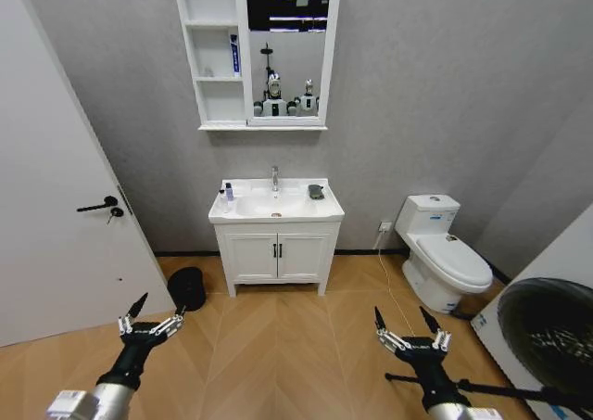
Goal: Move facial cleanser and shampoo from washbasin to cabinet, then wipe washbasin with towel.
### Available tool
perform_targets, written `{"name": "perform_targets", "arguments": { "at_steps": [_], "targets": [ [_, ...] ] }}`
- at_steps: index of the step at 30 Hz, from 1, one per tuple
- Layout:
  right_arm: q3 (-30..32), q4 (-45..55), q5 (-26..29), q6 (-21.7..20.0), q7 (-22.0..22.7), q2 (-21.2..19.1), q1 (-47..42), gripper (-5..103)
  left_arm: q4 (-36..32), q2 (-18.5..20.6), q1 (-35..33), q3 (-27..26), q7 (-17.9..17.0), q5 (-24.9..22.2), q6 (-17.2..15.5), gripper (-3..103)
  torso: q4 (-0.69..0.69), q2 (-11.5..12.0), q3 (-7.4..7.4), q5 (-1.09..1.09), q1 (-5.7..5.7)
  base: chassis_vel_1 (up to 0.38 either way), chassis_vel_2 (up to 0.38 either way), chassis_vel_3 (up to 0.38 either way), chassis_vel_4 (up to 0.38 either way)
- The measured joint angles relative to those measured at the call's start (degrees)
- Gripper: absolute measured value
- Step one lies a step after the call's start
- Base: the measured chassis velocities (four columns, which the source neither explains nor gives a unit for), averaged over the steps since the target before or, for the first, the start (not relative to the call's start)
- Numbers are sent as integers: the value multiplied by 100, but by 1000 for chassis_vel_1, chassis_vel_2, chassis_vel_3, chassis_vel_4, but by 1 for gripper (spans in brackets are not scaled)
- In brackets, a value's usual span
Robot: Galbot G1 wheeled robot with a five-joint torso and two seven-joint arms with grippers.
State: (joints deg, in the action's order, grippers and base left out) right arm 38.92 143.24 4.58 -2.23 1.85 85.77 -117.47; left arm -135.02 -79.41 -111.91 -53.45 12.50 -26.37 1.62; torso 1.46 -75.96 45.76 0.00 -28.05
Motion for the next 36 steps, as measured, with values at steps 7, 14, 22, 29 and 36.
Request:
{"name": "perform_targets", "arguments": {
  "at_steps": [7, 14, 22, 29, 36],
  "targets": [
    [72, -1, 44, -535, -107, 0, 595, 100, -64, 186, -250, -312, 63, -198, -181, 100, 0, 0, 0, 0, 0, 0, 0, 0, 0],
    [84, -1, 90, -759, -126, -98, 841, 100, -4, 254, -309, -378, -47, -305, -74, 100, 0, 0, 0, 0, 0, 0, 0, 0, 0],
    [120, 0, 114, -841, -121, -120, 864, 100, 12, 139, -218, -231, -2, -127, -82, 100, 1, 0, 0, 0, 0, 0, 0, 0, 0],
    [132, -1, 107, -815, -141, -107, 824, 100, 28, 55, -187, -170, 84, -34, -54, 100, 1, 0, 0, 0, 0, 0, 0, 0, 0],
    [126, -1, 127, -861, -153, -115, 931, 100, 78, 98, -124, -185, 113, -41, -26, 100, 0, 0, 0, 0, 1, 0, 0, 0, 0]
  ]
}}
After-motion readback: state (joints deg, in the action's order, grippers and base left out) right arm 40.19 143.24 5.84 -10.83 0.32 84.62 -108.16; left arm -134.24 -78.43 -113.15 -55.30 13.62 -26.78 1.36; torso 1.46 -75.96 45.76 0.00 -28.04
